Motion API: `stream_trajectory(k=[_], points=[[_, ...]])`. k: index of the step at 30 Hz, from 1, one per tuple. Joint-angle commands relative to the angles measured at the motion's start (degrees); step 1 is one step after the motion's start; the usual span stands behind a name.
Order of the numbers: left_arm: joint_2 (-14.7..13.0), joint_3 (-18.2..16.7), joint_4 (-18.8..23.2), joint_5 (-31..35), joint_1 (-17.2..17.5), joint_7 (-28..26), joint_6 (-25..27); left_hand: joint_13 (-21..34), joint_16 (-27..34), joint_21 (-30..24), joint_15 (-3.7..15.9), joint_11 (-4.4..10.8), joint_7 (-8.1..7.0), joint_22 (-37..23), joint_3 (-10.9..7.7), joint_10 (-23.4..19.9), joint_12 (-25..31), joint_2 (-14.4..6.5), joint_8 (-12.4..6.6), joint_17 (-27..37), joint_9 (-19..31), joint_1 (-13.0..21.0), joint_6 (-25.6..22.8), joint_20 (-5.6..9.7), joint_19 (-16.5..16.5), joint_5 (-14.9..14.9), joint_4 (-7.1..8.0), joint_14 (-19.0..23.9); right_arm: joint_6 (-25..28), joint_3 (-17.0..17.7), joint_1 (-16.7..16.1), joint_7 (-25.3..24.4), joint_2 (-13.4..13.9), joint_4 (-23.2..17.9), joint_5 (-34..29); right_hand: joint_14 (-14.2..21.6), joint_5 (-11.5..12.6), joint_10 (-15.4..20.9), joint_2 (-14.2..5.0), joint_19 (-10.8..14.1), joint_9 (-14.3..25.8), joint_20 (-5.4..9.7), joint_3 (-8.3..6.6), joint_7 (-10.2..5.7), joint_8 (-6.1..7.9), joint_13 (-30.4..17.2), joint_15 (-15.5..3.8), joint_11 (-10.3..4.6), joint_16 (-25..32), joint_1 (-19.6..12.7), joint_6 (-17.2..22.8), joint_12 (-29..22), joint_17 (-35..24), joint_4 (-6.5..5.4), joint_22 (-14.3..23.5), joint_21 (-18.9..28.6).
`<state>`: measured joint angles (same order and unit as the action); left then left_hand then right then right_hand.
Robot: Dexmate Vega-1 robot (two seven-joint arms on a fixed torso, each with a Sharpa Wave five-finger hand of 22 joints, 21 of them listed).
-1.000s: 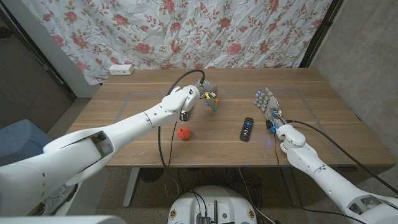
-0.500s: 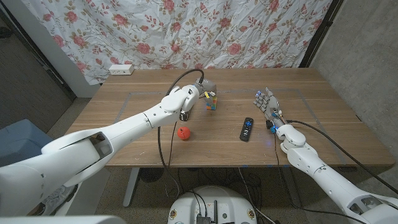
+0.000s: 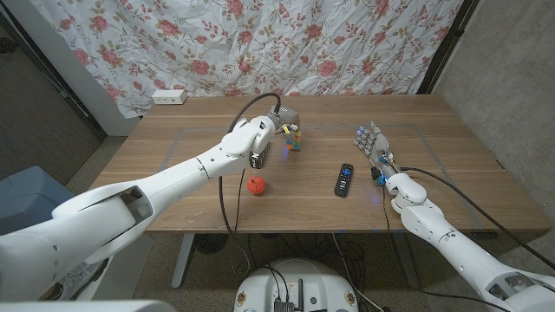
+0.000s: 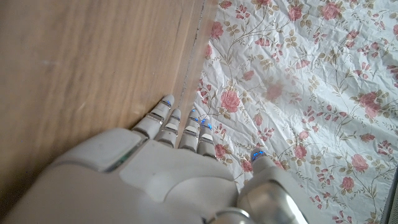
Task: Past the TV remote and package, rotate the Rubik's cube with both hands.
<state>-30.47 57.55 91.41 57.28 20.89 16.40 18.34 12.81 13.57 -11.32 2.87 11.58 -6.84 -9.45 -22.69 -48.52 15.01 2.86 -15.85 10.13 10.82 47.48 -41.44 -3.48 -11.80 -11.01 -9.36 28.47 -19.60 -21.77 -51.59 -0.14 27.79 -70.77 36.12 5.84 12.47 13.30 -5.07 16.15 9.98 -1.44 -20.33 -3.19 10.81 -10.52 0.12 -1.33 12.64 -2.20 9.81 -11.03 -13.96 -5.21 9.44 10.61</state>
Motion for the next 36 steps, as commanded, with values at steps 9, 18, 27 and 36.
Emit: stream_trajectory(k=[9, 18, 27, 36], points=[[-1.9, -4.5, 4.0, -3.9, 3.7, -3.6, 1.9, 0.2, -0.3, 0.4, 6.93, 0.92, 0.06, -0.3, 0.41, -0.8, -0.6, 0.2, 0.45, 0.2, 0.3, -0.7, 0.2, -0.33, -0.2, -0.2, 0.2, 0.4, 0.0, -0.1, -0.4, -1.1, 0.4, -1.9, -0.9, 0.2, -0.1, 0.3, -0.94, 0.2, 0.3, -0.44, 0.01, -0.08, 0.21, -0.2, 0.2, 0.05, 0.6, 0.4, 0.7, 0.0, -0.2, -0.19, 0.2, 0.2], [-2.0, -7.7, 4.9, -9.8, 6.2, -7.4, 2.4, 0.2, -0.3, 0.4, 6.92, 1.0, 0.17, -0.3, 0.47, -1.2, -0.6, 0.2, 0.39, 0.2, 0.3, -0.6, -0.2, -0.36, -0.2, -0.2, 0.13, 0.6, 0.4, -0.2, -0.7, -1.7, 0.9, -3.2, -1.5, 0.1, -0.1, 0.4, -0.95, 0.3, 0.3, -0.56, 0.06, -0.07, 0.21, -0.2, 0.05, 0.09, 0.6, 0.4, 0.7, 0.0, -0.3, -0.14, 0.2, 0.2], [-1.9, -10.3, 5.7, -15.9, 8.4, -10.7, 4.0, 0.3, -0.5, 0.5, 6.85, 1.03, 0.37, -0.3, 0.49, -1.1, -0.8, 0.2, 0.4, 0.1, 0.3, -0.5, -0.5, -0.39, -0.1, -0.3, 0.0, 0.5, 0.0, -0.5, -0.5, -2.6, 1.8, -5.1, -3.6, 0.2, -0.1, 0.4, -0.95, 0.3, 0.3, -0.61, 0.1, -0.12, 0.24, -0.2, -0.06, 0.05, 0.7, 0.4, 0.9, 0.0, -0.4, -0.08, 0.2, 0.2], [-1.9, -11.9, 6.4, -21.4, 9.6, -13.0, 5.1, 0.3, -0.7, 0.5, 6.58, 1.0, 0.6, -0.3, 0.52, -1.0, -1.0, 0.1, 0.58, 0.1, 0.3, -0.4, -0.4, -0.66, -0.2, -0.3, -0.04, 0.2, -1.0, -1.1, 0.2, -2.5, 1.6, -5.3, -4.9, 0.2, -0.1, 0.5, -0.94, 0.4, 0.3, -0.66, 0.11, -0.14, 0.23, -0.2, -0.08, 0.07, 0.7, 0.2, 0.9, -0.1, -0.4, 0.05, 0.2, 0.2]])
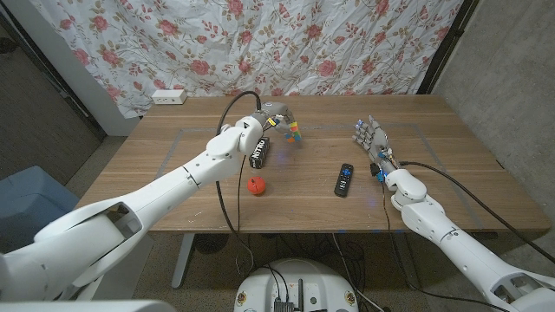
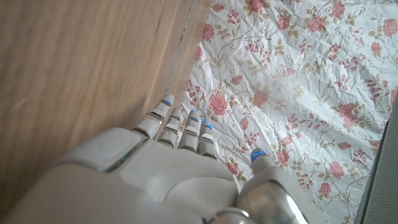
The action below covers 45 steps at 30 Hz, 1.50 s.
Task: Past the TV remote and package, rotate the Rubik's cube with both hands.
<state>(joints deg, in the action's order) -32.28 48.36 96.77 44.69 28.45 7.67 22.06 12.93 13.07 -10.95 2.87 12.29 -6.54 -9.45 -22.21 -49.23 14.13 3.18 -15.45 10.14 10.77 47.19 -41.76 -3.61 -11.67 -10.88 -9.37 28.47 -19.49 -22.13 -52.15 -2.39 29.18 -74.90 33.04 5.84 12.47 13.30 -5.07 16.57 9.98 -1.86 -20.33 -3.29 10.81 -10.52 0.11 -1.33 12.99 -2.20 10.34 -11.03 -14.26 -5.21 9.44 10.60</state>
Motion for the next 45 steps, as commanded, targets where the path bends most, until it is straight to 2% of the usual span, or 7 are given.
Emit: stream_trajectory(k=[1, 16, 19, 23, 28, 35, 45], points=[[-0.2, -2.8, 1.0, -9.5, 2.2, -4.6, 1.1, 0.2, -0.2, 0.1, 6.59, 0.28, 0.29, -0.3, 0.05, -0.3, -0.1, -0.2, 0.2, 0.1, 0.4, -0.1, -0.1, -0.55, -0.3, -0.4, -0.04, 0.3, -1.4, -0.7, 0.8, -0.3, 0.2, -1.2, -2.0, 0.2, -0.1, 0.6, -0.95, -0.1, 0.3, -0.27, 0.1, -0.03, 0.23, -0.2, -0.08, 0.07, 0.4, 0.2, 0.4, -0.1, -0.1, 0.08, 0.2, 0.2], [1.1, -6.0, 0.7, -20.7, 4.4, -10.2, 0.1, 0.3, -0.5, 0.2, 6.02, 0.29, 0.63, -0.3, 0.08, -0.4, -0.4, -0.4, 0.33, 0.1, 0.4, 0.1, -0.4, -0.38, -0.1, -0.5, -0.09, -0.1, -1.5, -1.7, 2.3, -0.6, 0.8, -2.3, -5.1, 0.3, -0.1, 0.7, -1.03, 0.0, 0.3, -0.25, 0.03, -0.07, 0.23, -0.2, -0.23, -0.01, 0.4, 0.0, 0.5, -0.1, 0.0, 0.26, 0.2, 0.2], [1.1, -5.9, 0.8, -21.8, 4.4, -10.9, 0.3, 0.3, -0.7, 0.4, 5.67, 0.32, 0.88, -0.3, 0.06, -0.4, -0.5, -0.4, 0.27, 0.1, 0.4, 0.2, -0.8, -0.31, 0.5, -0.5, -0.14, -0.3, 0.8, -3.1, 2.8, -2.4, 3.0, -4.6, -9.7, 0.4, -0.1, 0.7, -1.0, 0.0, 0.3, -0.29, 0.01, -0.02, 0.26, -0.2, -0.04, 0.04, 0.4, 0.0, 0.6, -0.1, 0.0, 0.29, 0.2, 0.2], [1.4, -6.8, 0.5, -25.0, 5.1, -12.2, -0.7, 0.3, -0.8, 0.5, 5.51, 0.3, 0.94, -0.3, 0.05, -0.3, -0.6, -0.5, 0.37, 0.1, 0.4, 0.3, -0.8, -0.26, 0.7, -0.5, -0.14, -0.4, 0.5, -3.6, 3.4, -2.2, 3.6, -5.1, -11.3, 0.4, -0.1, 0.7, -0.97, 0.0, 0.3, -0.34, 0.03, -0.23, 0.32, -0.2, -0.07, 0.03, 0.4, 0.0, 0.8, -0.1, 0.0, 0.34, 0.2, 0.2], [1.6, -7.5, -0.3, -28.4, 5.4, -13.6, -2.7, 0.3, -1.0, 0.6, 5.3, 0.18, 1.08, -0.2, 0.08, 0.0, -0.9, -0.5, 0.48, 0.1, 0.4, 0.3, -0.8, -0.25, 1.1, -0.5, -0.11, -0.8, 4.6, -4.8, 4.3, -2.3, 6.1, -8.0, -14.7, 0.2, -0.1, 0.8, -0.95, -0.1, 0.3, -0.45, 0.03, -0.26, 0.3, -0.2, 0.03, -0.02, 0.3, -0.1, 0.8, -0.1, 0.0, 0.44, 0.2, 0.2], [2.0, -8.8, -1.1, -33.1, 6.2, -15.2, -5.0, 0.3, -1.1, 0.6, 5.24, 0.17, 1.25, -0.2, 0.12, 0.2, -1.0, -0.6, 0.66, 0.0, 0.4, 0.3, -0.7, -0.27, 1.1, -0.5, -0.09, -1.0, 4.4, -5.4, 4.7, -2.7, 6.6, -8.4, -17.0, 0.2, -0.1, 0.8, -0.87, -0.2, 0.3, -0.57, 0.06, -0.28, 0.36, -0.2, 0.05, 0.0, 0.3, -0.2, 1.1, -0.1, 0.0, 0.57, 0.2, 0.1], [2.4, -10.0, -1.5, -38.2, 7.6, -17.3, -7.0, 0.5, -1.2, 0.5, 5.03, 0.13, 1.51, -0.2, 0.14, 0.4, -1.1, -0.7, 0.95, 0.0, 0.4, 0.3, -0.4, -0.25, 1.2, -0.5, -0.06, -1.1, 5.2, -6.0, 4.5, -5.6, 8.0, -10.9, -22.4, 0.9, -0.2, 1.2, -0.51, 0.0, 0.3, -0.51, -0.15, -0.36, 0.31, -0.2, -0.09, -0.04, 0.4, -1.1, 1.1, -0.2, 0.3, 1.61, 0.2, 0.2]])
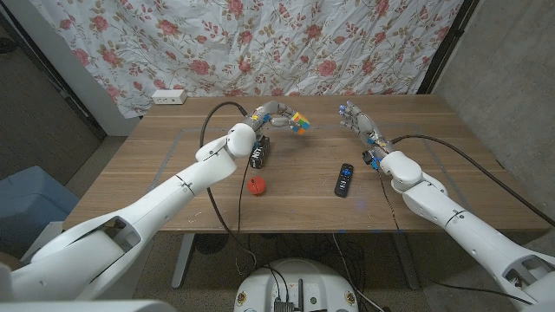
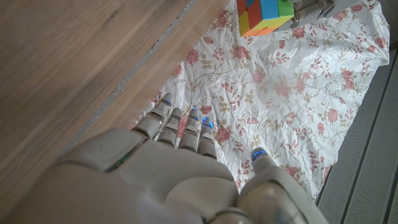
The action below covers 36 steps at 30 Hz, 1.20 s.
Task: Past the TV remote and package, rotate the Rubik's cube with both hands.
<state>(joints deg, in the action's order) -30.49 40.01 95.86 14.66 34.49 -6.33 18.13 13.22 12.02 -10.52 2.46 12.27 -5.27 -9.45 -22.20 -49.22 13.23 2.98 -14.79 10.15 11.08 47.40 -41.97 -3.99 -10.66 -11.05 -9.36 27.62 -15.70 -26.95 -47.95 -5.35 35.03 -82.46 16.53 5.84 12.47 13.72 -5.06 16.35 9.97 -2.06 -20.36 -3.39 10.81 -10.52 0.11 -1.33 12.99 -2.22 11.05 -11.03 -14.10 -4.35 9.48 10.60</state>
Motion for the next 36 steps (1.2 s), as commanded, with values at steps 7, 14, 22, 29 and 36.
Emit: stream_trajectory(k=[7, 14, 22, 29, 36], points=[[1.3, -2.2, -1.8, -10.5, 2.4, -5.6, -5.2, 0.3, -0.2, 0.0, 5.31, 0.03, 0.46, -0.2, 0.14, 0.6, -0.4, -0.6, 0.54, 0.0, 0.1, 0.1, 0.1, 0.12, 0.1, -0.3, -0.05, -0.4, 5.3, -1.4, -0.5, -5.9, 3.5, -7.6, -10.7, 1.1, -0.2, 0.7, -0.5, 0.3, 0.3, -0.24, -0.35, -0.92, 0.12, -0.2, 0.02, 0.12, 0.4, -1.7, 0.0, -0.1, 0.3, 1.36, 0.1, 0.2], [3.2, -2.4, -4.0, -12.1, 3.2, -9.0, -8.1, 0.4, -0.2, -0.1, 5.19, -0.01, 0.49, -0.2, 0.15, 0.8, -0.5, -0.8, 0.6, 0.1, 0.1, 0.2, -0.1, 0.09, 0.0, -0.3, -0.03, -0.5, 12.7, -2.1, -1.5, -9.6, 5.2, -14.0, -17.4, 1.3, -0.3, 0.5, -0.63, 0.3, 0.3, -0.21, -0.54, -2.33, -0.19, -0.3, 0.12, 0.64, 0.5, -2.2, -1.0, -0.1, 0.4, 1.99, 0.1, 0.2], [4.0, -1.9, -5.3, -13.1, 3.0, -9.8, -9.7, 0.4, -0.3, -0.2, 5.19, -0.04, 0.56, -0.2, 0.19, 1.1, -0.6, -0.8, 0.72, 0.1, 0.2, 0.1, -0.1, 0.17, -0.3, -0.3, -0.01, -0.5, 17.7, -2.2, -3.0, -12.7, 5.5, -18.1, -21.0, 1.7, -0.5, 0.6, -0.76, 0.7, 0.3, -0.83, -0.54, -4.56, -0.37, -0.3, 0.46, 1.26, 0.7, -2.4, -1.7, -0.1, 0.3, 2.43, 0.2, 0.3], [4.7, -2.4, -5.8, -14.9, 4.1, -10.9, -11.5, 0.5, -0.3, -0.4, 5.13, -0.06, 0.59, -0.3, 0.28, 1.2, -0.7, -0.9, 0.88, 0.1, 0.2, 0.0, -0.1, 0.44, -0.8, -0.2, 0.07, -0.6, 27.2, -4.0, -2.8, -12.4, 7.2, -23.4, -27.0, 1.2, -0.6, -1.0, -0.84, 0.7, 0.3, -1.03, -0.49, -5.92, -0.86, -0.4, 0.94, 1.38, 0.6, -2.4, -4.0, 0.4, 0.1, 2.79, 0.2, 0.3], [5.1, -2.5, -6.3, -16.6, 4.8, -10.6, -13.4, 0.5, -0.3, -1.0, 5.06, -0.26, 0.71, -0.3, 0.37, 1.4, -0.9, -1.1, 1.15, 0.1, 0.2, -0.1, 0.1, 1.01, -2.5, -0.2, 0.1, -0.6, 29.7, -4.7, -2.9, -13.0, 7.1, -25.2, -29.0, 0.3, -0.8, -2.8, -0.92, 0.5, 0.3, -1.67, -0.39, -7.55, -0.83, -0.4, 2.69, 1.86, 0.3, -2.2, -5.7, 0.6, -0.1, 3.09, 0.2, 0.2]])
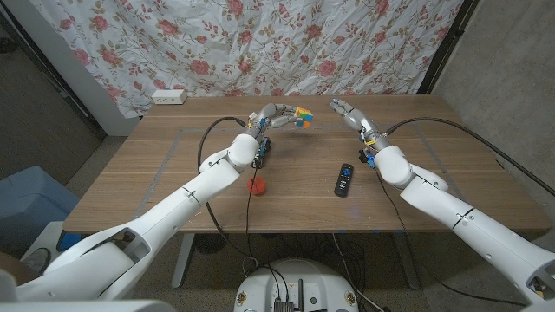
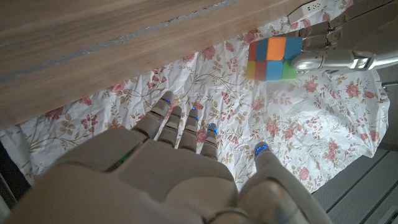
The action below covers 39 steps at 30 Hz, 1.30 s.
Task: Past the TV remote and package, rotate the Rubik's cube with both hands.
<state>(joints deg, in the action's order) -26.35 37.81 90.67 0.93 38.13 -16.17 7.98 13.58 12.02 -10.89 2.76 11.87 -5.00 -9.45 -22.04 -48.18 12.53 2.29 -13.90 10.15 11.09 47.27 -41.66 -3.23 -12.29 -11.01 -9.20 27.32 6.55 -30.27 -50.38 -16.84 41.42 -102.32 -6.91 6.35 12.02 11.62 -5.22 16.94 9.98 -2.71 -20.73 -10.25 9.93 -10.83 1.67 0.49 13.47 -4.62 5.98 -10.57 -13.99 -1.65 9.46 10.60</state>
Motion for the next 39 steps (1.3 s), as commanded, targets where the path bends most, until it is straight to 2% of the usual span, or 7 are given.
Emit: stream_trajectory(k=[1, 5, 14, 18, 25, 34, 39], points=[[1.1, -0.4, -1.2, -3.1, 1.3, -0.8, -3.6, 0.2, -0.3, -0.6, 4.74, 0.1, 0.47, -0.4, 0.21, 0.4, -0.2, -0.4, 0.28, 0.1, 0.2, 0.0, -0.2, 0.23, -0.9, -0.3, -0.05, -0.2, 7.6, -1.4, -0.6, -1.7, 0.6, -5.5, -5.7, -0.3, -0.4, -0.9, -0.84, 0.0, 0.3, -1.9, -0.02, -0.71, 0.21, -0.1, 2.13, 0.01, -0.1, 0.2, -0.7, 0.1, -0.3, 0.44, 0.2, 0.3], [1.4, -0.5, -1.4, -4.1, 1.7, -0.6, -4.2, 0.2, -0.2, -0.9, 4.8, 0.05, 0.53, -0.4, 0.25, 0.5, -0.2, -0.5, 0.41, 0.1, 0.2, 0.0, -0.1, 0.73, -1.7, -0.3, -0.04, -0.1, 10.0, -2.3, -0.8, -2.9, 0.6, -7.0, -8.5, -0.4, -0.4, -1.3, -0.85, 0.8, 0.3, -3.47, 0.07, -1.33, 0.36, -0.1, 3.76, -0.03, -0.1, 0.4, -1.0, 0.0, -0.4, 0.55, 0.2, 0.5], [1.5, -0.5, -1.1, -4.8, 2.0, -0.7, -4.3, 0.3, -0.2, -0.8, 4.81, 0.0, 0.61, -0.4, 0.29, 0.6, -0.3, -0.6, 0.57, 0.1, 0.3, 0.0, 0.0, 0.67, -1.8, -0.2, -0.05, 0.0, 14.3, -3.7, -1.6, -4.3, 0.5, -10.1, -13.5, -0.9, -0.5, -2.6, -0.81, 0.7, 0.3, -3.8, 0.16, -2.24, 0.51, -0.1, 4.8, 1.86, -0.2, 0.6, -1.2, 0.1, -0.6, 0.77, 0.2, 0.4], [2.0, -0.6, -1.5, -5.1, 2.2, -1.4, -4.9, 0.3, -0.2, -0.9, 4.78, -0.03, 0.62, -0.5, 0.3, 0.6, -0.3, -0.7, 0.6, 0.1, 0.3, 0.0, -0.1, 0.48, -2.1, -0.2, -0.04, 0.0, 16.8, -4.8, -1.7, -4.7, 0.5, -11.3, -16.7, -1.0, -0.5, -2.3, -0.89, 0.6, 0.3, -3.85, 0.22, -2.34, 0.58, -0.2, 4.69, 3.73, -0.1, 0.8, -1.2, -0.3, -0.8, 0.73, 0.2, 0.3], [1.9, -0.7, -1.6, -6.0, 2.5, -0.8, -5.8, 0.3, -0.2, -0.9, 4.71, -0.03, 0.79, -0.5, 0.36, 0.6, -0.3, -0.8, 0.69, 0.1, 0.3, -0.1, -0.1, 0.5, -2.3, -0.2, -0.02, 0.0, 20.5, -6.1, -2.2, -4.2, 0.7, -13.6, -20.9, -1.8, -0.5, -2.8, -0.95, 0.1, 0.3, -3.8, 0.3, -2.37, 0.65, -0.2, 4.92, 5.28, -0.4, 1.1, -1.2, -0.2, -0.9, 0.69, 0.2, 0.1], [1.9, -0.6, -2.1, -6.5, 2.2, -0.2, -6.4, 0.4, -0.2, -0.6, 4.45, 0.08, 0.84, -0.5, 0.42, 0.6, -0.3, -1.1, 0.77, 0.1, 0.3, -0.2, -0.2, 0.29, -2.0, -0.2, 0.03, -0.2, 22.9, -7.3, -2.9, -3.8, 0.5, -15.2, -24.4, -3.5, -0.3, -4.8, -1.08, 1.1, 0.3, -8.8, 0.6, -2.39, 0.87, -0.2, 6.45, 7.58, -0.8, 2.3, -0.7, -0.1, -1.3, -0.02, 0.2, 0.3], [2.0, -0.5, -2.6, -6.7, 2.0, 0.2, -6.6, 0.4, -0.3, -0.6, 4.43, 0.13, 0.79, -0.5, 0.44, 0.5, -0.3, -1.1, 0.78, 0.1, 0.3, -0.2, -0.3, 0.28, -1.9, -0.2, 0.03, -0.2, 24.4, -8.8, -2.4, -2.9, 0.0, -15.5, -27.2, -4.4, -0.3, -5.2, -1.12, -1.1, 0.3, -8.57, 0.66, -2.4, 0.86, -0.1, 7.39, 8.41, -1.0, 2.6, -0.5, -0.2, -1.5, -0.28, 0.2, -0.5]])
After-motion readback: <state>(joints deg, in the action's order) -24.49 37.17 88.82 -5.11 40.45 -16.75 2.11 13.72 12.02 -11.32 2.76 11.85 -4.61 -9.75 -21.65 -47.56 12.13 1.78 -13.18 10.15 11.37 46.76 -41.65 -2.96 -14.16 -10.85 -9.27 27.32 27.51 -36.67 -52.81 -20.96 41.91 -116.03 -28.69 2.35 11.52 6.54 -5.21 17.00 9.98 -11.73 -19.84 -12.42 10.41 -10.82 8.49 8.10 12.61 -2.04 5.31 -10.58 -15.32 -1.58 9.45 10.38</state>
